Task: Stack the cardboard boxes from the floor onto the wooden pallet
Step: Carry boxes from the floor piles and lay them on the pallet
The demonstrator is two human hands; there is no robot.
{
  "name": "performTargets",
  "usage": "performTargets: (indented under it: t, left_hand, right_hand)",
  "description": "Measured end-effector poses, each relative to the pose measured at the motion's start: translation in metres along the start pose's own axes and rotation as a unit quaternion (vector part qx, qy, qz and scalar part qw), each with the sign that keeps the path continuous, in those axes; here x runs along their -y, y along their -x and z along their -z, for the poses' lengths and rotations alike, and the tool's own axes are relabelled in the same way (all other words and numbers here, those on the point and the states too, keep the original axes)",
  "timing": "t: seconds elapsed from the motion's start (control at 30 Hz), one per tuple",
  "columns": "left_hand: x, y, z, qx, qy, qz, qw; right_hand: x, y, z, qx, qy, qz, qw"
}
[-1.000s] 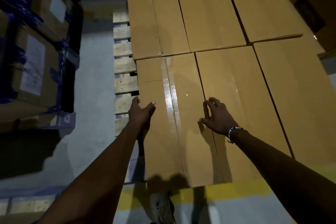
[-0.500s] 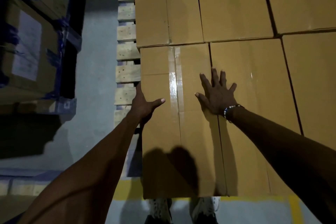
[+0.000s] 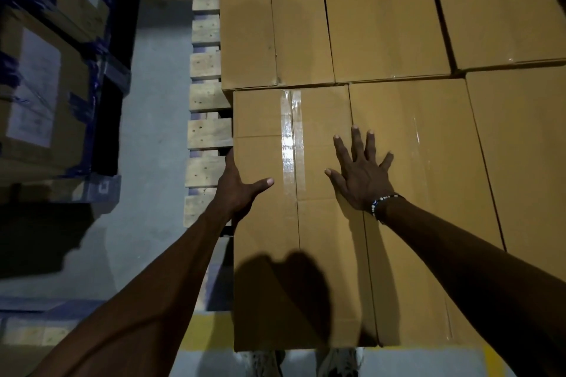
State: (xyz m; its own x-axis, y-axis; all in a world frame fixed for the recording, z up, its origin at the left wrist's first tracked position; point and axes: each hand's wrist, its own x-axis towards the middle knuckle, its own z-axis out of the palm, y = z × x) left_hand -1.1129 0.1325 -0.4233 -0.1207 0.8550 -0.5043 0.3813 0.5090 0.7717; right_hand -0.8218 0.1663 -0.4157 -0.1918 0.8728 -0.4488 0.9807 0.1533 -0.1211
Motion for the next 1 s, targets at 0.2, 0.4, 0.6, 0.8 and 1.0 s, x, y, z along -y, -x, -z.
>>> performTargets:
  t: [0.2, 0.4, 0.6, 0.8, 1.0]
  left_hand:
    - [-0.002, 0.0, -0.006, 0.003, 0.009, -0.004, 1.0]
    - [-0.004, 0.001, -0.01, 0.004, 0.012, -0.013, 1.0]
    - [-0.011, -0.008, -0.009, -0.048, 0.027, 0.01, 0.998]
    - [-0.045, -0.065, -0.001, -0.124, 0.097, 0.021, 0.987]
    - [-0.068, -0.136, 0.012, -0.159, 0.069, -0.052, 0.983]
  right_hand:
    - [-0.007, 0.002, 0.001, -0.003, 0.002, -0.005, 1.0]
    - [-0.01, 0.004, 0.003, 0.002, 0.003, -0.005, 1.0]
    - [-0.008, -0.002, 0.009, -0.001, -0.017, -0.021, 1.0]
    - [-0.011, -0.058, 0.038, -0.017, -0.07, -0.015, 0.997]
    - [-0.008, -0.129, 0.085, -0.006, -0.054, 0.043, 0.998]
